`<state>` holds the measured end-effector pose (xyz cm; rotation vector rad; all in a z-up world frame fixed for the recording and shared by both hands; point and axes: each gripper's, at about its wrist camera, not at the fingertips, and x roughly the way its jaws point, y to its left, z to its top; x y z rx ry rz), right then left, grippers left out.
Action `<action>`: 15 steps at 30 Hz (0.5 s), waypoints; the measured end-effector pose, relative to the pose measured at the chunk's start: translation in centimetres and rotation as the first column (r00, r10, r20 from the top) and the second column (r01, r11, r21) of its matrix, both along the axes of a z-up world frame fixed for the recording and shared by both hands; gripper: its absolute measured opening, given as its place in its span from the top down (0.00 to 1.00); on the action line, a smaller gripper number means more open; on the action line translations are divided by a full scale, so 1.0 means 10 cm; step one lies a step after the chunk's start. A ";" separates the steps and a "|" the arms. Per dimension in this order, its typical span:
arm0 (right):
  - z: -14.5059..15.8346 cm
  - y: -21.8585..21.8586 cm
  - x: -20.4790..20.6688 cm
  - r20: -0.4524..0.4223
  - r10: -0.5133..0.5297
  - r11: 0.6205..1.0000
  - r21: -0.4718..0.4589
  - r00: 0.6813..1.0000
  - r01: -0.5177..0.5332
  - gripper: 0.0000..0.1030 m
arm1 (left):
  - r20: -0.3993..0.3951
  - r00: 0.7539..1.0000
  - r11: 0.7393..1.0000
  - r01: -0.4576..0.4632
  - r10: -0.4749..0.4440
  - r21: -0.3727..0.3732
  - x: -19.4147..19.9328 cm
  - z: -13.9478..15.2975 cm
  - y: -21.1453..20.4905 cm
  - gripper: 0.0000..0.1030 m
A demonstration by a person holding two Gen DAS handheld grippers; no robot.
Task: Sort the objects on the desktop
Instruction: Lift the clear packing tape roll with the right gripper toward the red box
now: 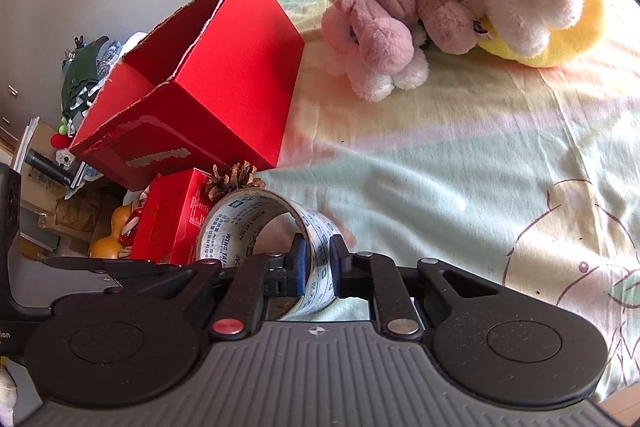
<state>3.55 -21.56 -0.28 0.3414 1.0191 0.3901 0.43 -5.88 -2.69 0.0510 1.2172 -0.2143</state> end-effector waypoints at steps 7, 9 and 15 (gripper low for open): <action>0.15 -0.07 -0.10 0.071 -0.025 1.000 0.016 0.997 0.024 0.87 | 0.044 0.998 0.999 0.043 -0.043 -0.014 -0.02 0.19 -0.04 0.73; 0.24 -0.10 -0.14 0.111 -0.031 0.999 0.014 0.993 0.030 0.87 | 0.065 0.996 0.998 0.064 -0.063 -0.013 -0.02 0.28 -0.07 0.73; 0.60 -0.18 -0.14 0.240 -0.063 0.998 0.020 0.969 0.060 0.87 | 0.186 0.976 0.993 0.119 -0.115 -0.006 -0.02 0.67 -0.21 0.73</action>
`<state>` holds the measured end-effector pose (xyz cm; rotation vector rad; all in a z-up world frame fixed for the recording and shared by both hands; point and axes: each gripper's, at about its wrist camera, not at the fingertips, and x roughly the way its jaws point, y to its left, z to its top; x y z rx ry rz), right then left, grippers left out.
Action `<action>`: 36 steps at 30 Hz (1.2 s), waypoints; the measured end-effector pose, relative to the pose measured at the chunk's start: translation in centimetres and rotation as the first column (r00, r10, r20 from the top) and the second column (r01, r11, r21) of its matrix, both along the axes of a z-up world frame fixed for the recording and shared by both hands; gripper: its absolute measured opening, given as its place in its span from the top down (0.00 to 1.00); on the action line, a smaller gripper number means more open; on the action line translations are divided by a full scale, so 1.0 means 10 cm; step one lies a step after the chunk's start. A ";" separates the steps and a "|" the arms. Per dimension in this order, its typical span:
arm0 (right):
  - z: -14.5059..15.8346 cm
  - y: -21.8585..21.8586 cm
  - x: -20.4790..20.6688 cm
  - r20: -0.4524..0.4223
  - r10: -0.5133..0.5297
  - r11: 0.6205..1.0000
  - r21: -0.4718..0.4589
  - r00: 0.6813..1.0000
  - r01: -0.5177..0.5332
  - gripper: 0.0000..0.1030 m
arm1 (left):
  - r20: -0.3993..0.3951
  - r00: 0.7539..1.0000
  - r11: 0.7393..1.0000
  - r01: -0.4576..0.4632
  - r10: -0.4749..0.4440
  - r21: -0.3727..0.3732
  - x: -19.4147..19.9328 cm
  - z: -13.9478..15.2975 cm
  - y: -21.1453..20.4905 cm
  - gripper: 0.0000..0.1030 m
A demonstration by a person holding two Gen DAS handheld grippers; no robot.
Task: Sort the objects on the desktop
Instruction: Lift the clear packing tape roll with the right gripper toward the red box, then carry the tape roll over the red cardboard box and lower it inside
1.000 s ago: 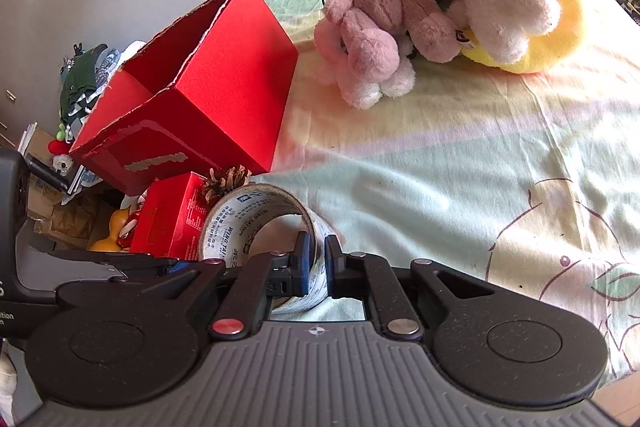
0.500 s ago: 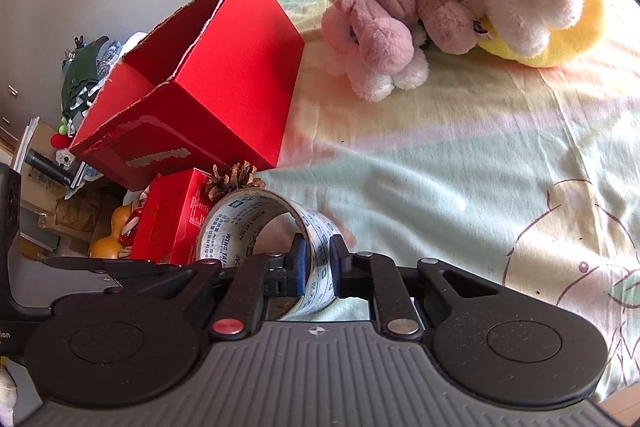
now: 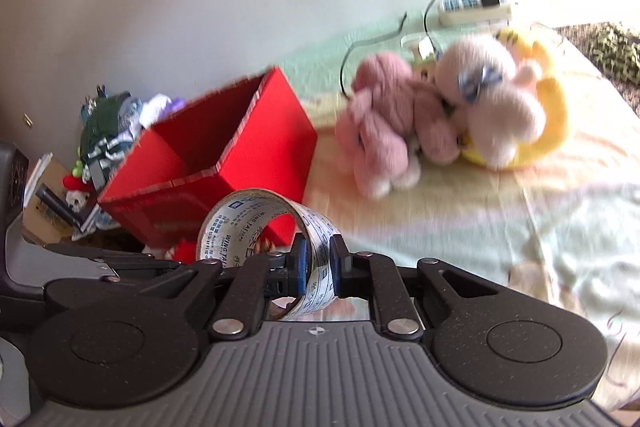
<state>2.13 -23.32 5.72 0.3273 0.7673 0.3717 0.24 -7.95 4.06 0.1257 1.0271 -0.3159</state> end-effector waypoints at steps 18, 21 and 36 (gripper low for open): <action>0.92 1.17 0.65 0.284 0.112 0.985 -0.160 0.952 -0.068 0.86 | 0.250 0.968 1.000 0.028 -0.024 -0.012 0.68 0.96 0.97 0.74; 0.94 1.43 0.82 0.257 0.137 0.980 -0.174 0.957 -0.093 0.86 | 0.253 0.967 0.999 0.026 -0.036 0.042 0.88 0.90 1.15 0.74; 0.38 2.16 1.88 -0.125 0.073 0.992 -0.095 0.989 -0.085 0.87 | 0.094 0.994 0.990 0.051 -0.063 0.129 1.92 0.35 1.91 0.75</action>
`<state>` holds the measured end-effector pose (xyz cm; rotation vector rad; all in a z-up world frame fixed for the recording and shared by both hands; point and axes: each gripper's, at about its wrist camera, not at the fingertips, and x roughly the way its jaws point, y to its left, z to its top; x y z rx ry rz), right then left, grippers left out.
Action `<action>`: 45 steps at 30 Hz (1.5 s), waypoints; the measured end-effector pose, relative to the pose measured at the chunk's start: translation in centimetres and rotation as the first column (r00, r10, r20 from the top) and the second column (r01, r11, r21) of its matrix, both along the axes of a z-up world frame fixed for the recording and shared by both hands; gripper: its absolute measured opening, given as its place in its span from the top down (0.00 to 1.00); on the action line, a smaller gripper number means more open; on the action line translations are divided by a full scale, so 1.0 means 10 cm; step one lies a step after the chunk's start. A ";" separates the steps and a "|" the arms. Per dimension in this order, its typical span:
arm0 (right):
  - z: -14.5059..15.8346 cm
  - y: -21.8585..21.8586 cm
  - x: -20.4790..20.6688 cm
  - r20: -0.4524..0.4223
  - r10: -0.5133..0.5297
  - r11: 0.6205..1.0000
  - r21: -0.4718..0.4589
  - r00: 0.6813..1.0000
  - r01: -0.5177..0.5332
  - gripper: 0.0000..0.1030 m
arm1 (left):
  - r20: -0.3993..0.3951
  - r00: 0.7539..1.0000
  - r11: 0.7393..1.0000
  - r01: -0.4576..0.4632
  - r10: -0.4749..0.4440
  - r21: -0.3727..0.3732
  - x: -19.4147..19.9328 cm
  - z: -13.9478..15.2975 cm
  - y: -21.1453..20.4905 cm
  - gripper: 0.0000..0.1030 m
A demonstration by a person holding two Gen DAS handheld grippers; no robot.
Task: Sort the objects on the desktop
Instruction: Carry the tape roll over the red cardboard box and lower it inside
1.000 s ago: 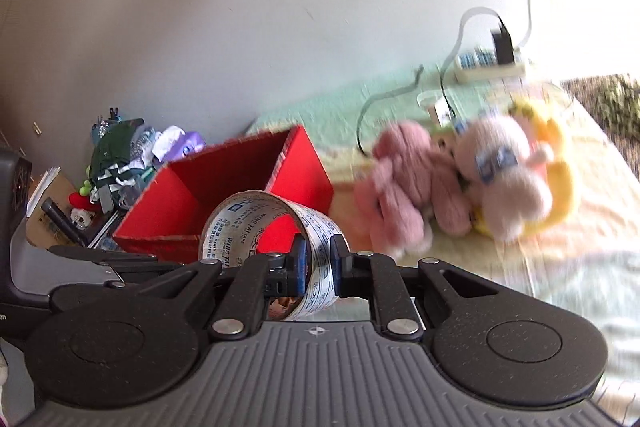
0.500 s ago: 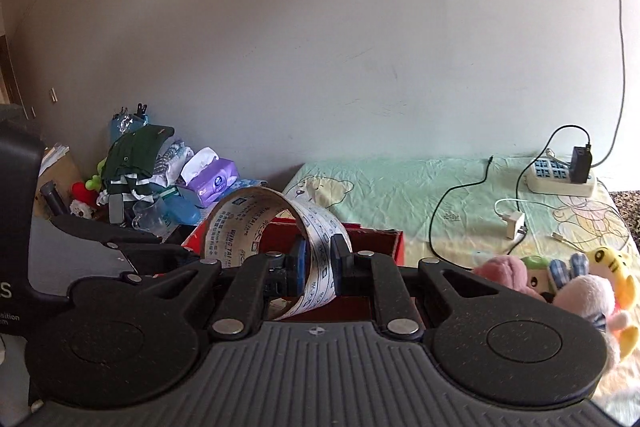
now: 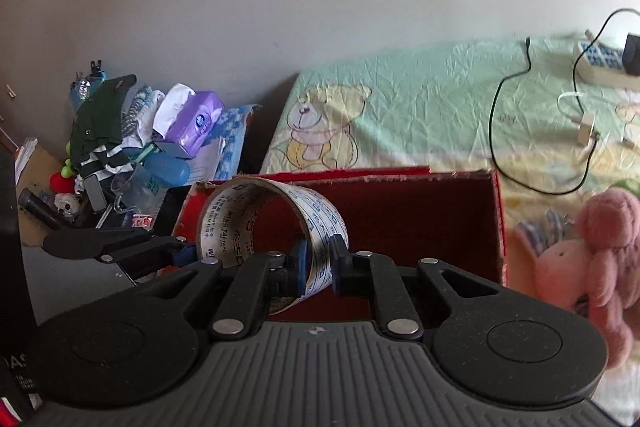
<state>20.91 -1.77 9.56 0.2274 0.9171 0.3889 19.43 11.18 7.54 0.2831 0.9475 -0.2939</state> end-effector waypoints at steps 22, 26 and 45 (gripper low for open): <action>-0.93 0.50 0.82 -0.237 0.010 0.999 -0.035 0.971 -0.019 0.86 | -0.102 0.993 0.998 -0.055 0.055 -0.003 0.50 -0.54 0.39 0.58; -1.03 0.35 0.90 -0.304 -0.009 0.995 0.091 0.953 0.039 0.83 | -0.052 0.997 0.998 -0.063 0.064 0.011 0.45 -0.52 0.36 0.58; -1.14 0.19 0.84 -0.361 0.000 0.971 0.223 0.932 0.087 0.77 | 0.185 0.982 0.999 -0.019 0.027 -0.045 0.16 -0.31 0.39 0.44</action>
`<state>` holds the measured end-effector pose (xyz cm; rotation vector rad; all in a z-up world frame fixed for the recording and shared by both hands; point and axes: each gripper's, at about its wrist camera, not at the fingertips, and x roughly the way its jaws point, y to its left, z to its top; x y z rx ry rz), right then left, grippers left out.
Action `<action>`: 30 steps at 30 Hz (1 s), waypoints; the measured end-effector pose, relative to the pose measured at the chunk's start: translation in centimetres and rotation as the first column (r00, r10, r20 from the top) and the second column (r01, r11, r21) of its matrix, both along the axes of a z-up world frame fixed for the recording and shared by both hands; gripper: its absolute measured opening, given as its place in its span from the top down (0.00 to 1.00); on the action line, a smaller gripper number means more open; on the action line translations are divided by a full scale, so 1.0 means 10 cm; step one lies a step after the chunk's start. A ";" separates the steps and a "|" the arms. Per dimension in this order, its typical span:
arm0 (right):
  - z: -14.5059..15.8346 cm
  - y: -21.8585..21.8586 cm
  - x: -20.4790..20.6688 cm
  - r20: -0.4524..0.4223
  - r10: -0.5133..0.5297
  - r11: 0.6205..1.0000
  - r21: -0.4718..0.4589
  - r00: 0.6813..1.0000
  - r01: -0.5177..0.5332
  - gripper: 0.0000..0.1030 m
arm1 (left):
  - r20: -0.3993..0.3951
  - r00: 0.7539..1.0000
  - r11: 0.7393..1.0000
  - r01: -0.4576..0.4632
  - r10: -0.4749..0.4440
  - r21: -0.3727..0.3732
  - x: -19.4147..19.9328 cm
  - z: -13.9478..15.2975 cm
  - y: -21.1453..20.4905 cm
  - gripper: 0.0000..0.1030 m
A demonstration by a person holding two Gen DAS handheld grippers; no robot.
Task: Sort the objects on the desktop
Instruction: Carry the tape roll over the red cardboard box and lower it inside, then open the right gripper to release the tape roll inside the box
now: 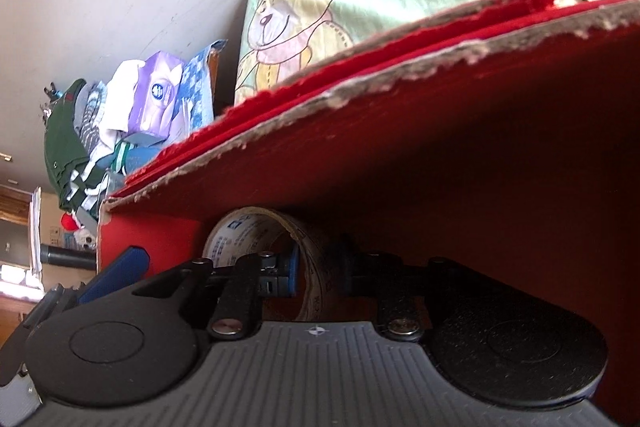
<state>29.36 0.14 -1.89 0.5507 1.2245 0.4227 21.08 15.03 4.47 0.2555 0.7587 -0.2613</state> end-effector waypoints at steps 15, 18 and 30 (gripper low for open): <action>-0.11 0.02 0.14 -0.112 0.039 0.993 0.113 0.993 -0.027 0.73 | 0.119 0.992 0.999 -0.027 0.031 -0.036 -0.18 0.09 0.04 0.40; -0.07 0.00 0.14 -0.081 0.021 0.995 0.094 0.996 -0.014 0.70 | 0.075 0.995 0.997 -0.064 0.068 -0.046 -0.10 0.06 0.08 0.36; -0.04 -0.38 0.07 -0.060 -0.134 0.984 0.111 0.989 0.139 0.70 | -0.003 1.000 1.000 -0.008 0.008 -0.010 -0.05 -0.01 0.01 0.53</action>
